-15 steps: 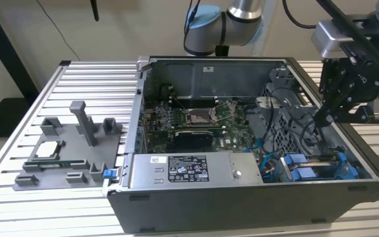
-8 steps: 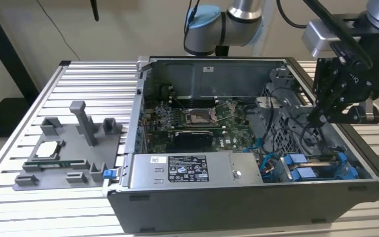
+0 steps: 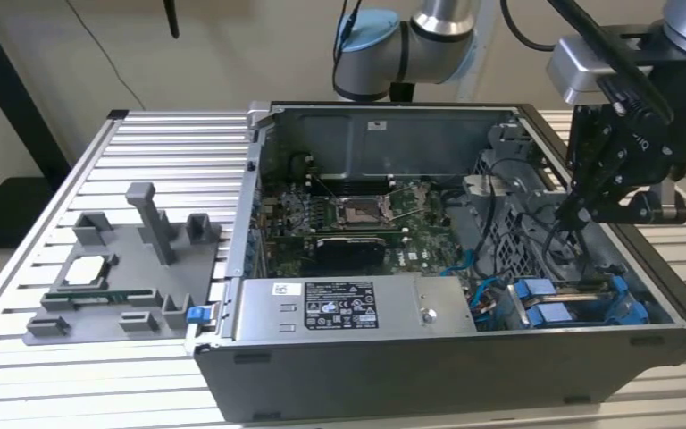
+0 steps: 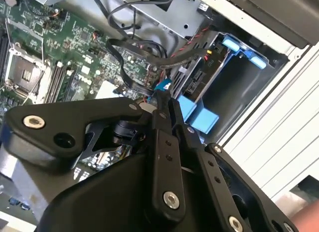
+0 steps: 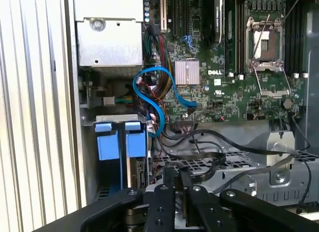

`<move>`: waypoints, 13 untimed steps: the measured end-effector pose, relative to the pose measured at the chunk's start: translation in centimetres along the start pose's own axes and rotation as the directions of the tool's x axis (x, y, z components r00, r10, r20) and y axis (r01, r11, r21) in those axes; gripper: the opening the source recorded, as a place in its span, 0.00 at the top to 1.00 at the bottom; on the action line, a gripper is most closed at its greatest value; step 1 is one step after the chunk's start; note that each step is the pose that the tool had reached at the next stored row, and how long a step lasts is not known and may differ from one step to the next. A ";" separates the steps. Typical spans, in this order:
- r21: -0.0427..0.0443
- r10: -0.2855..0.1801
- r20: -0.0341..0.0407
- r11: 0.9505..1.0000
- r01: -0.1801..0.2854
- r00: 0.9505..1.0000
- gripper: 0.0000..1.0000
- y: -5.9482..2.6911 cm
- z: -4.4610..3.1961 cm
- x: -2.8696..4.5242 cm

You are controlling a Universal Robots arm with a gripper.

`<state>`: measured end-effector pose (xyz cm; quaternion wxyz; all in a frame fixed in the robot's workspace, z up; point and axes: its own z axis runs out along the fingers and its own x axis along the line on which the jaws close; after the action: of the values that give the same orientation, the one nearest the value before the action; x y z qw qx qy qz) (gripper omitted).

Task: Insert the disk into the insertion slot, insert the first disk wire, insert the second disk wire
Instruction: 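Insert the first disk wire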

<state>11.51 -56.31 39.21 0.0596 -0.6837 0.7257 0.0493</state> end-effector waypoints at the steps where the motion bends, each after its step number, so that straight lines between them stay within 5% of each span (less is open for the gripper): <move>1: 0.000 0.000 0.000 1.000 0.000 1.000 1.00 0.00 0.00 0.00; 3: 0.000 0.000 -0.001 1.000 0.000 1.000 1.00 0.01 0.01 -0.01; 8: 0.001 0.000 -0.028 1.000 0.000 1.000 1.00 0.01 0.40 0.05; 13: 0.002 -0.001 -0.044 1.000 0.001 0.999 1.00 0.02 1.10 0.14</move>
<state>11.50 -56.28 38.10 0.0444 -0.6848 0.7266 0.0336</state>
